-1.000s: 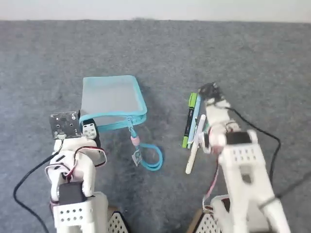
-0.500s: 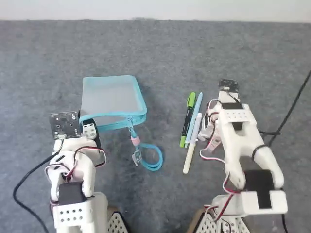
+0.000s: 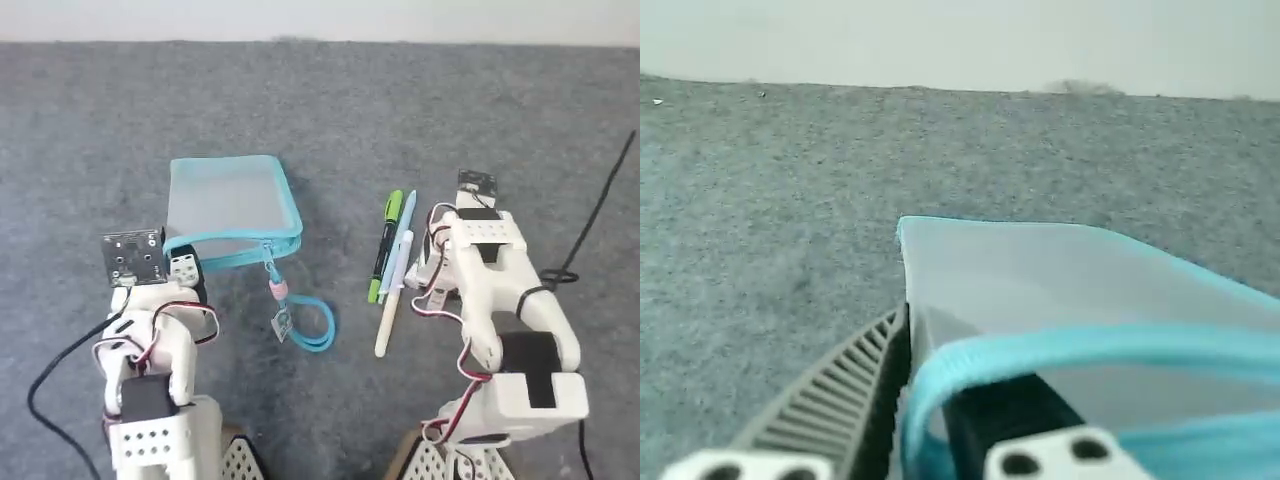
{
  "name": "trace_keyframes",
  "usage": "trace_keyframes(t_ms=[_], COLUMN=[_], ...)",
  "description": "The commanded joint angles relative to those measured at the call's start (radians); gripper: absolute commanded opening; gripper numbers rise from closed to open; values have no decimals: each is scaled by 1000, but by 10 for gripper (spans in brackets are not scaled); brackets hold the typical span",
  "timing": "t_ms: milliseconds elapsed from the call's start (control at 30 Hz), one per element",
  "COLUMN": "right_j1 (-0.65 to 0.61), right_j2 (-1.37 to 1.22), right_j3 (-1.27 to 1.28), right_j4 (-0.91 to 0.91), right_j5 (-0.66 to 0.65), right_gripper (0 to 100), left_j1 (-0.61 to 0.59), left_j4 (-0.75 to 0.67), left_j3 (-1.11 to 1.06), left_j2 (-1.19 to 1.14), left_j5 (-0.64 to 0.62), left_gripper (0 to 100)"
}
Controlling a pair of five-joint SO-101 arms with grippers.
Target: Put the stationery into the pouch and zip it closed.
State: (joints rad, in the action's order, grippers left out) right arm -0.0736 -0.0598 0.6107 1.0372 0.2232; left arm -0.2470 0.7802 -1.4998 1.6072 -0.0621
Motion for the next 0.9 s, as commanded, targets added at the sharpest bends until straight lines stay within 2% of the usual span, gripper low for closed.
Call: trace_keyframes(t_ms=[0,200,367,500,600,733,867], right_j1=[25,13,-139,-237,-125,67,122], right_j2=[59,417,733,769,711,590,412], right_j3=[-35,-32,-38,-66,-61,-11,6], right_j4=[16,124,191,234,288,189,58], right_j5=[-109,-275,-390,-411,-407,-427,-624], right_gripper=[6,6,6,6,6,7,9], left_j1=[-6,-6,-6,-6,-6,-6,-6], left_j4=[-43,-75,-103,-103,-100,-100,-100], left_j3=[8,-16,-33,-33,-35,-35,-35], left_j2=[17,17,17,17,17,17,17], left_j5=[9,17,43,49,49,49,49], left_gripper=[11,11,11,11,11,11,11])
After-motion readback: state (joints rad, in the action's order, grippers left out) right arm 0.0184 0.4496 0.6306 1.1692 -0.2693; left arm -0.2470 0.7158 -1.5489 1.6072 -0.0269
